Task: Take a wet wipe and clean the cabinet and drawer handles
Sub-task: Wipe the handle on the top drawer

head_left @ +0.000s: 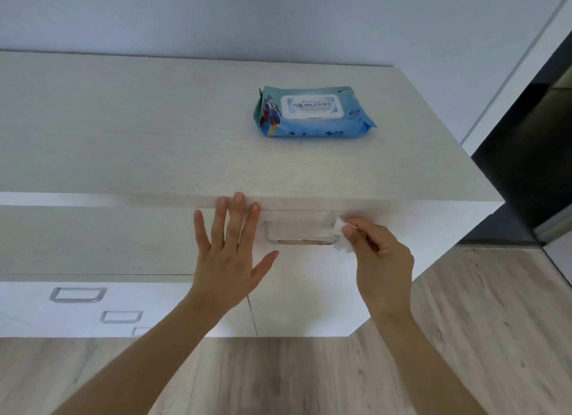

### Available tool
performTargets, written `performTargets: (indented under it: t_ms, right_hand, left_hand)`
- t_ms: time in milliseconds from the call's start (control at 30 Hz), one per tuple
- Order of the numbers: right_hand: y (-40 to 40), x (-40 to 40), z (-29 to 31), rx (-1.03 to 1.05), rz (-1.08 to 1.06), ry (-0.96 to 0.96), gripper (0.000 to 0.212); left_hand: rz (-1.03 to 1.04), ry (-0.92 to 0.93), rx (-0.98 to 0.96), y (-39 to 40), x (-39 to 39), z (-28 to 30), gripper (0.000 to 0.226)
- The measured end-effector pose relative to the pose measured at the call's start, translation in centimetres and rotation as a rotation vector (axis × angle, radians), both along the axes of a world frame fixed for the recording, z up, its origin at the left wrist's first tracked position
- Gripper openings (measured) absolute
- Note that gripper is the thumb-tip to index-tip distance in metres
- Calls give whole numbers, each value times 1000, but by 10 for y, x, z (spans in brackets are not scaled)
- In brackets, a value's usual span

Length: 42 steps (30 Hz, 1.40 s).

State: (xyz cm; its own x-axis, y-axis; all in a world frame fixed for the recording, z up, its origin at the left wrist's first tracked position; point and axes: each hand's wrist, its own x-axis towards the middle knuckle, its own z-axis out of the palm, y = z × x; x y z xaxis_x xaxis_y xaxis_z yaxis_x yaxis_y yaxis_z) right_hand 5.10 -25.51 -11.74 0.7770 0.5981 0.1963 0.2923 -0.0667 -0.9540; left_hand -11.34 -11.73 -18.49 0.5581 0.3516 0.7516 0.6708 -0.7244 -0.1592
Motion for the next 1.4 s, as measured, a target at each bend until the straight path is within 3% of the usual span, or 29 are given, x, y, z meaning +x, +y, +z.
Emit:
performTargets:
  t_ms: [300, 500, 667, 867, 1200, 1400]
  right_hand:
    - [12, 9, -52, 457, 88, -111, 23]
    - [25, 16, -73, 639, 83, -217, 11]
    - [33, 10, -80, 779, 58, -177, 5]
    - [34, 8, -83, 850, 25, -132, 8]
    - [43, 3, -93, 871, -117, -494, 22]
    - [38, 7, -94, 925, -131, -434, 21]
  left_hand:
    - [14, -291, 224, 32, 44, -27, 102]
    - [-66, -376, 318, 42, 48, -27, 106]
    - [-60, -406, 350, 44, 50, -28, 107]
    - [-61, -426, 367, 45, 51, -29, 106]
    - [-34, -445, 392, 43, 53, -34, 101]
    - [-80, -465, 392, 45, 54, -34, 99]
